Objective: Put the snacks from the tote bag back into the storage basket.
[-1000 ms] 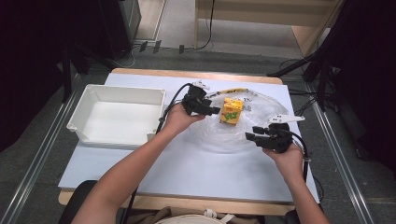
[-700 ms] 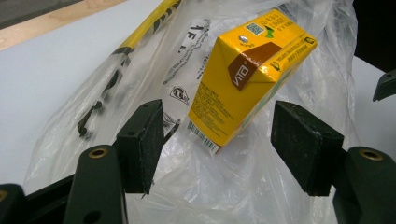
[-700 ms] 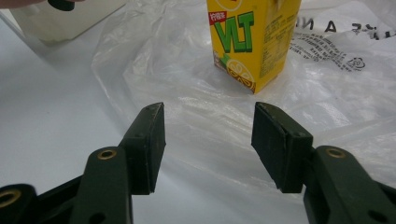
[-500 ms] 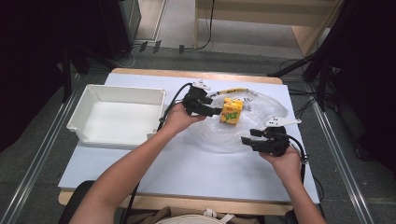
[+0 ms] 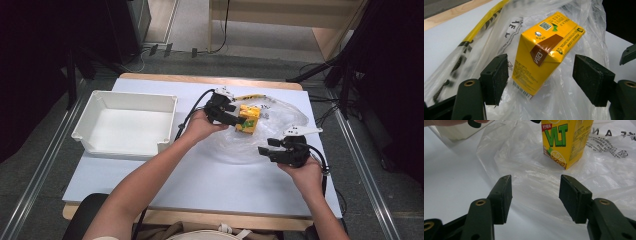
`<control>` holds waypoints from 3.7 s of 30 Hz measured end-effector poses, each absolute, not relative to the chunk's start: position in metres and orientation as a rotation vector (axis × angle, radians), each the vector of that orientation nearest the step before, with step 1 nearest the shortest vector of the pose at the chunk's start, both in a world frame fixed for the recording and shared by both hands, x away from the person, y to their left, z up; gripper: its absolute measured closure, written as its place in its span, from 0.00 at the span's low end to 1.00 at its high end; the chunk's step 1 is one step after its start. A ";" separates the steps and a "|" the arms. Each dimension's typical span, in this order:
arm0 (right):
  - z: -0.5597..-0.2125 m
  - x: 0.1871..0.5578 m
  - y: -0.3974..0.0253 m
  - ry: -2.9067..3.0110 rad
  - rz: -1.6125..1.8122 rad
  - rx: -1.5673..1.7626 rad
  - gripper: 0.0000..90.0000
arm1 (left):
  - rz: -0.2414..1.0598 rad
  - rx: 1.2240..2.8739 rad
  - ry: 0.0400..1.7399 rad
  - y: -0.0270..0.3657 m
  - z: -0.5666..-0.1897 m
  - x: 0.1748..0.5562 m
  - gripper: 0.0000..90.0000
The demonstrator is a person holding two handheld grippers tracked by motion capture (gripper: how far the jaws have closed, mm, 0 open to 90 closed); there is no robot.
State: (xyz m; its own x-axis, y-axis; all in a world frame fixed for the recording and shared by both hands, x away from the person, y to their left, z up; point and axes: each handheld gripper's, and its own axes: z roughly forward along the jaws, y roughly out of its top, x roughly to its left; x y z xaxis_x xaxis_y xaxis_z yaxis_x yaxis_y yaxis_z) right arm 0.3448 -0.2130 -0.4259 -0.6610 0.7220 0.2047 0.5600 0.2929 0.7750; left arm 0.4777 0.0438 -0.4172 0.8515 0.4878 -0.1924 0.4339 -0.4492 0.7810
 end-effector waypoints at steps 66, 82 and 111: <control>-0.433 0.342 -0.221 2.365 1.317 1.230 0.50 | 0.169 2.196 0.591 0.000 -0.436 0.483 0.58; -0.433 0.342 -0.220 2.363 1.320 1.233 0.50 | 0.110 2.177 0.609 0.001 -0.402 0.478 0.58; -0.426 0.337 -0.207 2.339 1.321 1.214 0.50 | 0.071 2.208 0.571 0.047 -0.357 0.438 0.58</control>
